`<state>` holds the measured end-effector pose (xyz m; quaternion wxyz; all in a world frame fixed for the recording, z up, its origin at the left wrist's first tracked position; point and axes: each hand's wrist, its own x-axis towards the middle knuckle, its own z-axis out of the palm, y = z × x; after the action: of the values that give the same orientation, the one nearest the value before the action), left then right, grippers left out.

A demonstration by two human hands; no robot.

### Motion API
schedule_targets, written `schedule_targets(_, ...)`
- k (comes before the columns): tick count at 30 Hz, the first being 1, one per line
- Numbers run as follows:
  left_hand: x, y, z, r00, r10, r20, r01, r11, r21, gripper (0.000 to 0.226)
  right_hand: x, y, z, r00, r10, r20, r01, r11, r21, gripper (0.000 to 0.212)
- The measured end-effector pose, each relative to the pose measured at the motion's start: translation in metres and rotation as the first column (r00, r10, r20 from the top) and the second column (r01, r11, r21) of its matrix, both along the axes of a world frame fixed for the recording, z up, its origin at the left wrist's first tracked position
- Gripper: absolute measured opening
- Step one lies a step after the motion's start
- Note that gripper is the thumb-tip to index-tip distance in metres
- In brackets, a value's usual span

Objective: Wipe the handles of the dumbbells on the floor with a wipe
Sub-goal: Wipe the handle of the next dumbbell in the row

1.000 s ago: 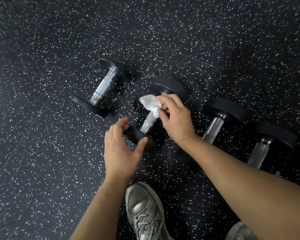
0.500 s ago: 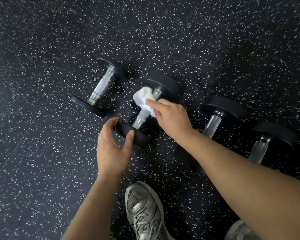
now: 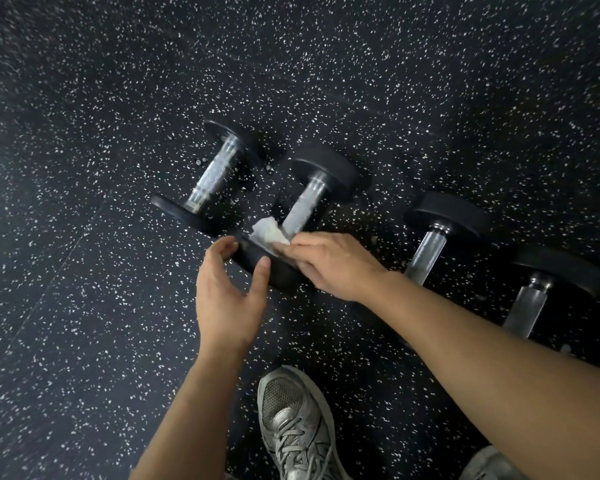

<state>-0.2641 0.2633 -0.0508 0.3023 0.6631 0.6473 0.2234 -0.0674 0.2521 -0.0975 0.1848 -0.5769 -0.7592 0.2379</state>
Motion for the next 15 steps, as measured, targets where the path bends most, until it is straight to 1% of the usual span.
schedule_targets(1, 0.001, -0.001, 0.001, 1.0, -0.004, 0.004, 0.004, 1.0, 0.007, 0.056, -0.001, 0.0, 0.001, 1.0, 0.002, 0.016, -0.002, 1.0, 0.007, 0.038)
schedule_targets(2, 0.001, -0.001, 0.002, 1.0, -0.01, 0.007, 0.01, 1.0, 0.013, 0.052, -0.001, 0.001, 0.003, 0.998, -0.063, 0.03, 0.063, 0.998, 0.011, 0.035)
schedule_targets(3, 0.002, -0.001, 0.003, 1.0, -0.017, 0.011, 0.016, 1.0, 0.015, 0.049, 0.001, 0.003, 0.003, 0.983, -0.176, 0.043, 0.175, 0.984, 0.017, 0.032)
schedule_targets(5, 0.004, -0.001, 0.006, 0.999, -0.037, 0.016, 0.037, 0.999, 0.005, 0.047, 0.009, 0.004, 0.004, 0.907, -0.418, 0.051, 0.417, 0.908, 0.04, 0.033)
schedule_targets(6, 0.005, 0.0, 0.007, 0.998, -0.054, 0.013, 0.054, 0.999, -0.003, 0.047, 0.013, 0.002, 0.004, 0.877, -0.477, 0.056, 0.474, 0.879, 0.048, 0.036)
schedule_targets(7, 0.008, -0.001, 0.009, 0.997, -0.074, 0.009, 0.075, 0.997, -0.008, 0.048, 0.015, -0.001, 0.003, 0.877, -0.476, 0.059, 0.474, 0.879, 0.048, 0.036)
schedule_targets(8, 0.01, -0.001, 0.01, 0.995, -0.095, 0.004, 0.095, 0.995, -0.011, 0.048, 0.016, -0.004, 0.005, 0.905, -0.422, 0.048, 0.422, 0.906, 0.02, 0.036)
schedule_targets(10, 0.013, -0.003, 0.014, 0.992, -0.127, -0.004, 0.127, 0.992, -0.023, 0.047, 0.014, -0.013, 0.01, 0.973, -0.23, -0.013, 0.228, 0.971, -0.077, 0.036)
schedule_targets(11, 0.015, -0.003, 0.017, 0.99, -0.141, -0.009, 0.141, 0.99, -0.027, 0.047, 0.012, -0.018, 0.014, 0.989, -0.142, -0.044, 0.136, 0.984, -0.117, 0.037)
schedule_targets(12, 0.017, -0.003, 0.022, 0.987, -0.162, -0.02, 0.161, 0.987, -0.024, 0.047, 0.011, -0.022, 0.018, 0.993, -0.091, -0.072, 0.081, 0.987, -0.135, 0.039)
schedule_targets(13, 0.019, -0.002, 0.028, 0.982, -0.188, -0.035, 0.187, 0.982, -0.015, 0.047, 0.012, -0.025, 0.022, 0.991, -0.089, -0.101, 0.075, 0.988, -0.133, 0.04)
schedule_targets(15, 0.027, 0.005, 0.045, 0.965, -0.249, -0.081, 0.251, 0.968, 0.02, 0.047, 0.018, -0.028, 0.037, 0.97, -0.176, -0.17, 0.163, 0.983, -0.084, 0.033)
